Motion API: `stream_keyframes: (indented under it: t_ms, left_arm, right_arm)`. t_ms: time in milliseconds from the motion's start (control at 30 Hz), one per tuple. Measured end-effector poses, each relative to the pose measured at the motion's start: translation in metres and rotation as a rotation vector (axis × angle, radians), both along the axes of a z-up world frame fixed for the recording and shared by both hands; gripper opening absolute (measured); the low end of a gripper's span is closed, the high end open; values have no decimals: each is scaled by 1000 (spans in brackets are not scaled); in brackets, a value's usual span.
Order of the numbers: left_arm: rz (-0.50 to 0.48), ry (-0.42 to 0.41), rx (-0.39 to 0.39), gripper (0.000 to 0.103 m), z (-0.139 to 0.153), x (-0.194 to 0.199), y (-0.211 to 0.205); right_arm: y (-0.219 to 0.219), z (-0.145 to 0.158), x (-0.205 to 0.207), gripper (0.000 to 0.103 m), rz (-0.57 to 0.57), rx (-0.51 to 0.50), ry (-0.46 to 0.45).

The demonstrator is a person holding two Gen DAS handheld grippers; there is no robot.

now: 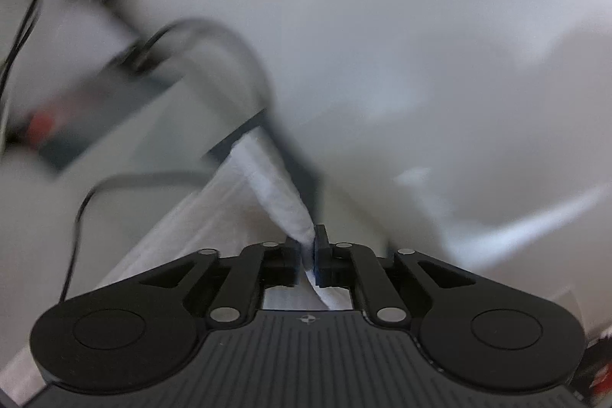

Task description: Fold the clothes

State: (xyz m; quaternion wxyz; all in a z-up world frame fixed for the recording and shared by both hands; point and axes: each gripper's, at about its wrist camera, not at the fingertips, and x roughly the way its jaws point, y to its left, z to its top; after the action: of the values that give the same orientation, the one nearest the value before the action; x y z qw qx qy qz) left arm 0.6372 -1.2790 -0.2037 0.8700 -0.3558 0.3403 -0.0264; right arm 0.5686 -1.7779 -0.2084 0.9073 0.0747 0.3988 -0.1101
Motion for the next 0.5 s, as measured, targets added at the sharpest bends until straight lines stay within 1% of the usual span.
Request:
stream_keyframes:
  t_ms: [33,67,100,133,167,233,267,300,333,433,467,500]
  left_arm:
    - [9,-4,-26,16,-3,-2,4]
    - [17,-10,-44,24,-3,-3,7]
    - [25,-13,-58,30,-3,-1,8]
    - [32,-14,-72,41,-3,0,11]
    - [36,-10,-85,44,-3,1,16]
    - [45,15,-113,44,1,12,30]
    - [49,29,-120,35,3,17,35]
    - [42,24,-104,23,6,20,35]
    - [19,-8,-68,4,11,24,32]
    - [-46,-93,46,4,25,34,21]
    - [-60,-85,91,4,26,35,17]
    - [-66,-58,126,4,25,35,13]
  right_arm:
    - [0,0,1,83,1,-2,3]
    - [0,0,1,83,0,-2,4]
    - [0,0,1,84,-2,-1,4]
    - [0,0,1,84,-3,-1,4]
    - [0,0,1,84,-6,0,4]
    - [0,-1,1,85,-11,0,1]
    - [1,-1,1,85,-14,0,0]
    - [1,-1,1,85,-16,1,1]
    - [1,-1,2,84,-18,4,3]
    - [1,0,2,85,-24,7,0]
    - [1,-1,2,86,-23,3,-1]
    - [1,-2,2,87,-23,-1,-3]
